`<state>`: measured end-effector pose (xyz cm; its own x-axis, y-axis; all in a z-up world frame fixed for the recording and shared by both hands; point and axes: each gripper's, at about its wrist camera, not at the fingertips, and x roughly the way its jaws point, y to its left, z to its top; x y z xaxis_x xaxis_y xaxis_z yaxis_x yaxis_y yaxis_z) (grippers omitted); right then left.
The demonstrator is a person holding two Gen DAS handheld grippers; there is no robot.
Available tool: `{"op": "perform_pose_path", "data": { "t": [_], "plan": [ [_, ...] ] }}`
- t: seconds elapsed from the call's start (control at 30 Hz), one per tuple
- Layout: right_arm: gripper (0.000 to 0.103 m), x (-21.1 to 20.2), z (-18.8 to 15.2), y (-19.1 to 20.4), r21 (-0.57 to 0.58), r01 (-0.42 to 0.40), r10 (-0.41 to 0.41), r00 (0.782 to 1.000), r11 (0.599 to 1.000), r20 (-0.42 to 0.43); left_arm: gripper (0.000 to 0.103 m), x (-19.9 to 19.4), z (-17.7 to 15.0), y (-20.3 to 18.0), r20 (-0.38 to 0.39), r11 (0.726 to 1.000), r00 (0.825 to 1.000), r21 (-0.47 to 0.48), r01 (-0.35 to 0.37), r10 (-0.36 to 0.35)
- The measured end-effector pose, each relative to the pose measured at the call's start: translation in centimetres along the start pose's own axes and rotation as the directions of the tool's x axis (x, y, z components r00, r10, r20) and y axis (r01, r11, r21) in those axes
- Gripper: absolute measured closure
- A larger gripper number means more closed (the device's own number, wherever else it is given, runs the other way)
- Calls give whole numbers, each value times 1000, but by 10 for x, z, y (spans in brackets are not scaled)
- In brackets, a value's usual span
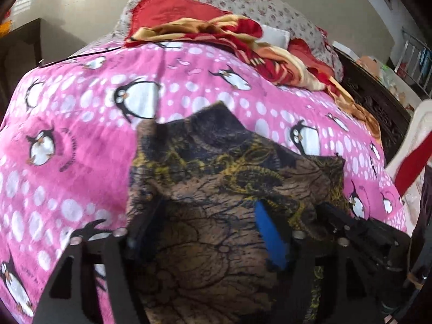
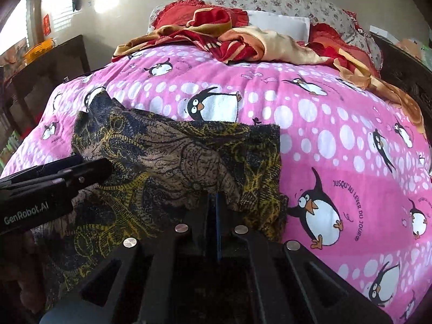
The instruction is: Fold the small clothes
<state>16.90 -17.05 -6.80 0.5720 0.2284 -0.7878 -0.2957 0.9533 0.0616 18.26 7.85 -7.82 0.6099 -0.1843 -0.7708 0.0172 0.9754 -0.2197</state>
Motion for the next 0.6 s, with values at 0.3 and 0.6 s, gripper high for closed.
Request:
{"op": "perform_pose_path", "data": {
  "t": [0.3,0.6],
  "plan": [
    [69,-51,-2,-7,-25,-38,35,994,999,-102,0,-7,3,-24,-117,992,990,107,-64,77],
    [27,-163,-71,-18,-17,-78,76,993,997,-88,0,-114,-57,-48,-8,962,973,153,-228,232]
  ]
}}
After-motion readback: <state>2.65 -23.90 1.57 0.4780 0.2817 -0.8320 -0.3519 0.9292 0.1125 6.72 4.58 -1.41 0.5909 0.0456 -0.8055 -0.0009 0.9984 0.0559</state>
